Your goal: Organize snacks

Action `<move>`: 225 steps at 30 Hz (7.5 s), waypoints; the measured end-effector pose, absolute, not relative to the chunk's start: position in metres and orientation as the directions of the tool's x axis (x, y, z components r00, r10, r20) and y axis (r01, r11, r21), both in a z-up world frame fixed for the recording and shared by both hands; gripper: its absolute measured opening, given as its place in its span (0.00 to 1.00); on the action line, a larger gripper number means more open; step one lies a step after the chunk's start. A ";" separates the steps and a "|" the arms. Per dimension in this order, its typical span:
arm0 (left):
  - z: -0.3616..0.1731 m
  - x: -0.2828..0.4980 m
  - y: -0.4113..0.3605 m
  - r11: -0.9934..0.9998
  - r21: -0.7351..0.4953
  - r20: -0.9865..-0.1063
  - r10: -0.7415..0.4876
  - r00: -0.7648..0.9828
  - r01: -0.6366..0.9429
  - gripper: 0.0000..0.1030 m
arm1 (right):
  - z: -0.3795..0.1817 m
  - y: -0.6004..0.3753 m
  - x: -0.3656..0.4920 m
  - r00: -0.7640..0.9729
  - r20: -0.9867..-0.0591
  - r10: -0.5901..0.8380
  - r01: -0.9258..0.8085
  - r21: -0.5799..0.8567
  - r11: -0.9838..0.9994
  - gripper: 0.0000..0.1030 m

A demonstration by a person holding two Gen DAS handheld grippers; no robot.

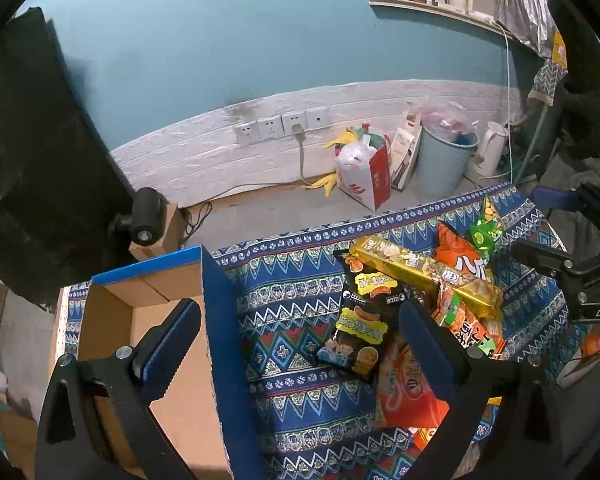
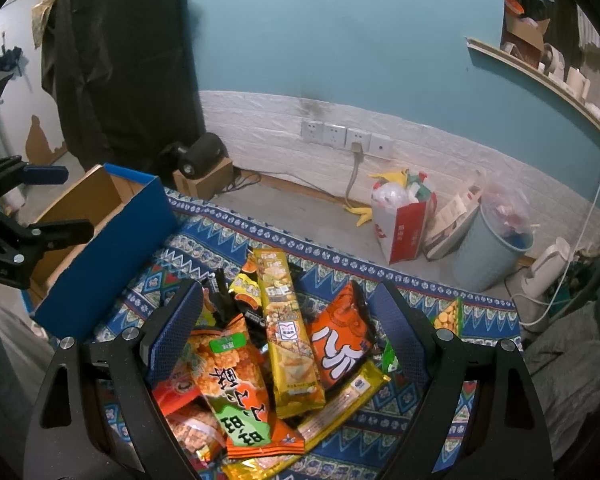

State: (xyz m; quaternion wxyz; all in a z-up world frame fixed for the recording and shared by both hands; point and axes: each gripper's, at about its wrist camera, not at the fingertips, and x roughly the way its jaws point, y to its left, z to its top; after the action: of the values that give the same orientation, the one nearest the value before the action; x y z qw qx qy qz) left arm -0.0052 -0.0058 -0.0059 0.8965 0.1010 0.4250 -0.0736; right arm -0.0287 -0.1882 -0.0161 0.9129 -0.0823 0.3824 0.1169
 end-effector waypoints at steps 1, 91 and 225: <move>-0.006 -0.005 -0.006 0.969 0.119 -0.777 -0.046 0.628 0.218 0.98 | -0.016 -0.188 -0.029 0.680 -0.717 0.150 -0.277 -0.062 0.959 0.83; -0.043 0.048 -0.007 0.973 0.084 -0.844 -0.046 0.534 0.216 0.98 | -0.042 -0.236 0.001 0.607 -0.794 -0.030 -0.100 -0.114 0.988 0.83; -0.036 -0.007 0.132 0.998 0.057 -0.811 0.024 0.585 0.038 0.65 | -0.037 -0.050 0.058 0.509 -0.846 0.159 -0.353 -0.037 0.935 0.28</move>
State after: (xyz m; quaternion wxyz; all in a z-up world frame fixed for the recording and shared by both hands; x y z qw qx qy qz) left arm -0.0073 0.1321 -0.0357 0.8896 0.0341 0.4554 -0.0037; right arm 0.0578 -0.0502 -0.0366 0.8625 -0.1028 0.4727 0.1484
